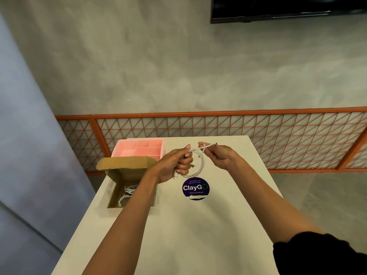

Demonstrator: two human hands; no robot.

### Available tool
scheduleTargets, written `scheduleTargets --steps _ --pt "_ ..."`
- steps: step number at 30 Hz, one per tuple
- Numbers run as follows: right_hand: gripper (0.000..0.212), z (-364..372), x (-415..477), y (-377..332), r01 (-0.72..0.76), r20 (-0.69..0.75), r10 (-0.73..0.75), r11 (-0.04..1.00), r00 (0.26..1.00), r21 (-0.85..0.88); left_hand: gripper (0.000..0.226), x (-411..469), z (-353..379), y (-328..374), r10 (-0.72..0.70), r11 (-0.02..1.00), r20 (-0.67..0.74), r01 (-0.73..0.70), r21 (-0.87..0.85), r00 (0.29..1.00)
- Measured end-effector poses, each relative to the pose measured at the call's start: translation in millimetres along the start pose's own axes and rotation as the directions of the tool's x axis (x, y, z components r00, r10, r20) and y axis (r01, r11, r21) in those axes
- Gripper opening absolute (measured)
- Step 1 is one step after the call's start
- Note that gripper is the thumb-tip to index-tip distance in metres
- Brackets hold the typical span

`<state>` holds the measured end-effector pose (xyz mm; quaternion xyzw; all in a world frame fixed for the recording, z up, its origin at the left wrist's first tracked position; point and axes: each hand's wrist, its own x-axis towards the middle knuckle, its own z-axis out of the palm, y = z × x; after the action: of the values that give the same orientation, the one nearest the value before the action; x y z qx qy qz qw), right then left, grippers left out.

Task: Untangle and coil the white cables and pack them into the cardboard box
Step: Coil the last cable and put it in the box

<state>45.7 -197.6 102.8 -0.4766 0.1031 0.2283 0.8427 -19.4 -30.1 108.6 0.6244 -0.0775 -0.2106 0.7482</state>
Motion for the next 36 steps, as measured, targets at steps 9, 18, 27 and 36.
scheduleTargets --steps 9,18,27,36 --pt "0.024 11 -20 13 0.039 0.134 0.059 0.777 0.989 -0.629 0.038 12 -11 -14 0.118 0.989 -0.236 -0.093 0.114 0.964" --pt "0.021 11 -18 17 0.193 0.220 -0.035 0.626 0.975 -0.755 0.037 16 -12 -23 0.144 0.987 -0.312 -0.115 0.110 0.939" --pt "0.028 33 -21 21 0.190 0.120 -0.440 0.118 0.890 -0.975 0.036 17 -12 -24 0.189 0.977 -0.395 -0.133 0.164 0.899" --pt "0.028 45 -32 15 0.155 0.119 -0.129 0.325 0.985 -0.933 0.035 19 -14 -22 0.246 0.959 -0.453 -0.147 0.244 0.857"
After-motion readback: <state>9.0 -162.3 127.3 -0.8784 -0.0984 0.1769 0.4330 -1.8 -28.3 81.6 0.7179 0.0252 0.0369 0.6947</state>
